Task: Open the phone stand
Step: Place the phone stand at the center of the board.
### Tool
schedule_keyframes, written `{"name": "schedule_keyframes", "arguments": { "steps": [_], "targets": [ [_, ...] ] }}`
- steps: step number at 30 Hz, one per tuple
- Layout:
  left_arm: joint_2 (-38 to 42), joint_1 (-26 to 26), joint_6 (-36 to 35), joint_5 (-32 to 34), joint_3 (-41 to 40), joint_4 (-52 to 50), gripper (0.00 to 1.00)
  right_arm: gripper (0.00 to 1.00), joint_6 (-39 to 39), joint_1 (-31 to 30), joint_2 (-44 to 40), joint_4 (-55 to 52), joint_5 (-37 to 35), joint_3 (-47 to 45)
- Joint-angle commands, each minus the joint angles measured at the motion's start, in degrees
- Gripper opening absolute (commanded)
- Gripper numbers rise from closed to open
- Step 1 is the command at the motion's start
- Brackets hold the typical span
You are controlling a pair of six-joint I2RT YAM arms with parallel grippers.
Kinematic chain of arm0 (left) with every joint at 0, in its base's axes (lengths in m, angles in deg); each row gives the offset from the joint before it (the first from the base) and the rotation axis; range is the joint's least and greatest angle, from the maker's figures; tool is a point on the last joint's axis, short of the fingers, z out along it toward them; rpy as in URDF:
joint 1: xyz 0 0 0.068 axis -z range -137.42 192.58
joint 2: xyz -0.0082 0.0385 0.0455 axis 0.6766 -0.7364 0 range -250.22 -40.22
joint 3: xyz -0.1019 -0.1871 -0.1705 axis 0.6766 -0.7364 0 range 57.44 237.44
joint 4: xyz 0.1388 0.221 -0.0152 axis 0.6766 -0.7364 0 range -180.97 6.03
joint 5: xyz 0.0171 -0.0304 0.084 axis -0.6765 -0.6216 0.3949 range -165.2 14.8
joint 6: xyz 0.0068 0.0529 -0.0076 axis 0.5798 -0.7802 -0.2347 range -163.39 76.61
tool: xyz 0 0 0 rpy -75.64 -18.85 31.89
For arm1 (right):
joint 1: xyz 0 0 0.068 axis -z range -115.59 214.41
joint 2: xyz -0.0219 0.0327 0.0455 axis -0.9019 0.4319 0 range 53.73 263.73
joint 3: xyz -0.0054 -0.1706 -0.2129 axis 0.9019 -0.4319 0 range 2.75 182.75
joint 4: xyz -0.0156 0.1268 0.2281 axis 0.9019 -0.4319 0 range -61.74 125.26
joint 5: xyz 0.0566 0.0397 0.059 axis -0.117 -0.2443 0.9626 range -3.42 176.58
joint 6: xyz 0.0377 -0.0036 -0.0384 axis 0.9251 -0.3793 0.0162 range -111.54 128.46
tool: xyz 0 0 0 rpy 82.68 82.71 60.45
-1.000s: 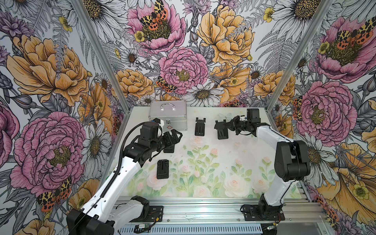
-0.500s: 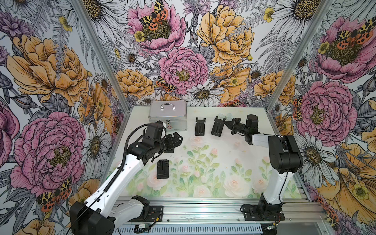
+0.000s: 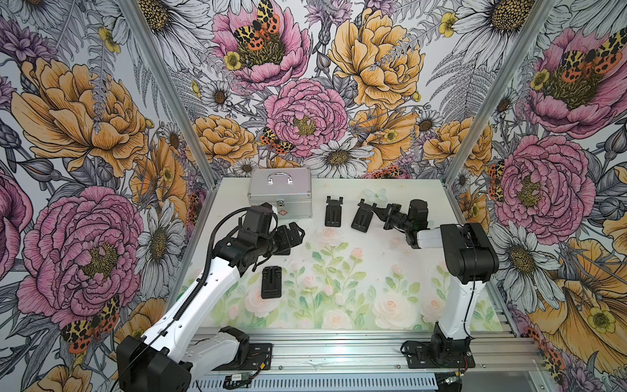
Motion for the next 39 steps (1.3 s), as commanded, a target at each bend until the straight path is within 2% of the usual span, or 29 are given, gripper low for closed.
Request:
{"name": "schedule_keyframes", "arguments": {
  "steps": [1,4,8,10,13,17,21,23,26,28,30,32,37,39],
  "targets": [
    [0.72,0.40,-1.09,-0.45,-1.11,-0.34,0.99,0.10,4.42,0.00,0.10,2.82,-0.85,-1.33],
    [1.20,0.40,-1.00,-0.48,-1.42,-0.34,0.99,0.11,4.41,-0.02,0.34,2.82,-0.85,-1.09],
    [1.93,0.39,-0.50,-0.49,-2.05,-0.34,0.99,0.25,4.68,0.00,0.45,2.80,-1.03,-0.95],
    [2.29,0.36,-0.30,-0.51,-2.38,-0.33,0.99,0.37,4.97,-0.02,0.47,2.82,-1.19,-0.90],
    [2.93,0.21,-0.02,-0.71,-2.69,-0.34,0.99,0.50,5.43,0.28,-0.23,3.09,-1.69,-1.23],
    [4.03,-0.30,0.05,-1.15,-2.45,-0.60,0.99,0.72,5.38,1.00,-4.34,2.30,-4.10,-5.16],
    [5.00,-0.50,0.40,-1.33,-2.28,-1.04,0.99,0.85,2.20,2.18,-11.19,-3.93,-5.36,-10.12],
    [5.48,-0.49,0.56,-1.27,-2.47,-1.37,0.99,0.87,0.12,2.74,-15.20,-7.23,-5.98,-12.56],
    [6.72,-0.48,0.83,-0.65,-2.86,-2.46,0.99,0.88,-8.60,2.99,-22.12,-19.88,-4.69,-12.12],
    [7.48,-0.52,0.84,0.34,-2.95,-4.39,0.99,0.88,-20.69,2.15,-27.49,-36.69,-4.68,-8.59],
    [8.13,-0.56,1.08,1.63,-2.87,-6.93,0.99,0.90,-33.62,-0.14,-31.91,-54.72,-8.04,-3.34],
    [9.23,-0.52,1.53,2.77,-2.87,-9.43,0.99,0.90,-41.86,-3.53,-34.24,-64.52,-11.62,-0.23],
    [12.05,-0.44,2.61,7.48,-3.17,-17.61,0.99,0.91,-49.33,-14.73,-35.95,-73.77,-20.42,2.80],
    [12.85,-0.69,3.39,10.45,-4.14,-20.60,0.99,0.94,-51.01,-19.90,-34.72,-75.48,-23.59,5.27]
  ]
}}
